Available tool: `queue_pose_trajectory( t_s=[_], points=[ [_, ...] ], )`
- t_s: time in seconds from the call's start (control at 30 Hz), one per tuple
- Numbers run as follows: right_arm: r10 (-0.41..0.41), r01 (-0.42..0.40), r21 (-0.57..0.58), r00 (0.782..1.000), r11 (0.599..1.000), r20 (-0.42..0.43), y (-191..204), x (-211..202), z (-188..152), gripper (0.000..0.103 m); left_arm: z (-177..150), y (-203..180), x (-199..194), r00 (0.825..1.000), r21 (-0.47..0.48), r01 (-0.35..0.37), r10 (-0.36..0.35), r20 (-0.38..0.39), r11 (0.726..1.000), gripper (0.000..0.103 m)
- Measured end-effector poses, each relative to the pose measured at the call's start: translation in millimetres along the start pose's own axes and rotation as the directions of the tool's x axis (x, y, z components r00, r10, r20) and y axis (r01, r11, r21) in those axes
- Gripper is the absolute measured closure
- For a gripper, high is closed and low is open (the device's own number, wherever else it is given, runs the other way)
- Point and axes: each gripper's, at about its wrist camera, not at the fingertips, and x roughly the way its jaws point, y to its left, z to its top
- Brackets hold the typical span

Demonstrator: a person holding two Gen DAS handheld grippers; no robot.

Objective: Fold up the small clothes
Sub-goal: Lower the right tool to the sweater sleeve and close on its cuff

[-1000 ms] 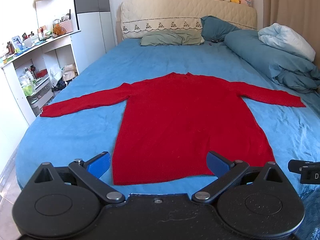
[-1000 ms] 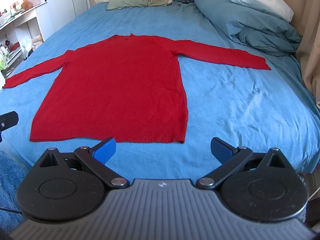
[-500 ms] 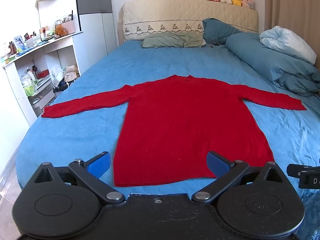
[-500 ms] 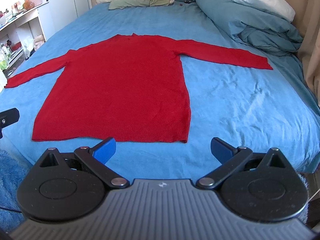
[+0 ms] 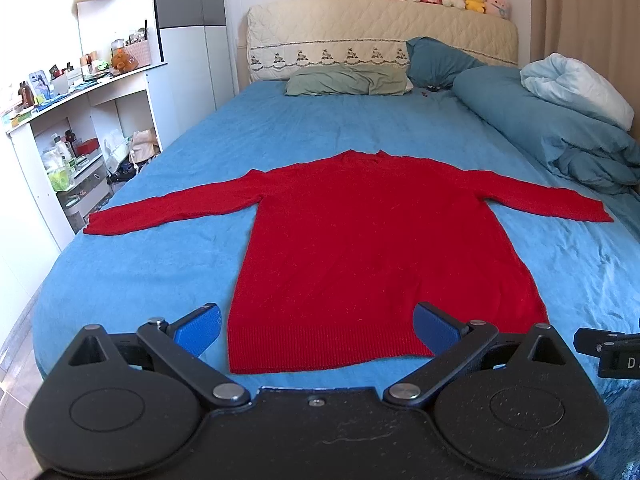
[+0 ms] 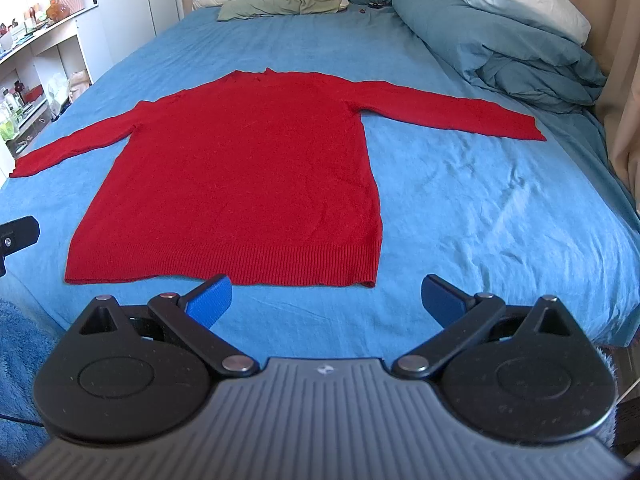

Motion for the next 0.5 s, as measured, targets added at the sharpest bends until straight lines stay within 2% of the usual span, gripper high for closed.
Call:
queue_pose_trajectory(
  t_s=[0.33, 0.4, 0.5],
  points=[
    [-0.004, 0.004, 0.009, 1.0, 1.0, 0.007, -1.9, -1.3, 2.7, 0.0, 2.1, 1.6, -0.8, 1.0, -0.006, 0.007, -0.007, -0.003, 1.0, 0.0],
    [-0.004, 0.004, 0.02, 1.0, 1.0, 0.012, -6.1, -2.5, 9.1, 0.0, 8.9, 1.6, -0.5, 1.0, -0.003, 0.012, -0.012, -0.003, 1.0, 0.0],
    [-0.009, 0.007, 0.049, 0.999, 0.999, 0.04, -19.1, -6.4, 27.8, 0.0, 32.8, -1.3, -2.0, 0.999, 0.001, 0.027, -0.027, 0.045, 1.0, 0.0]
  ],
)
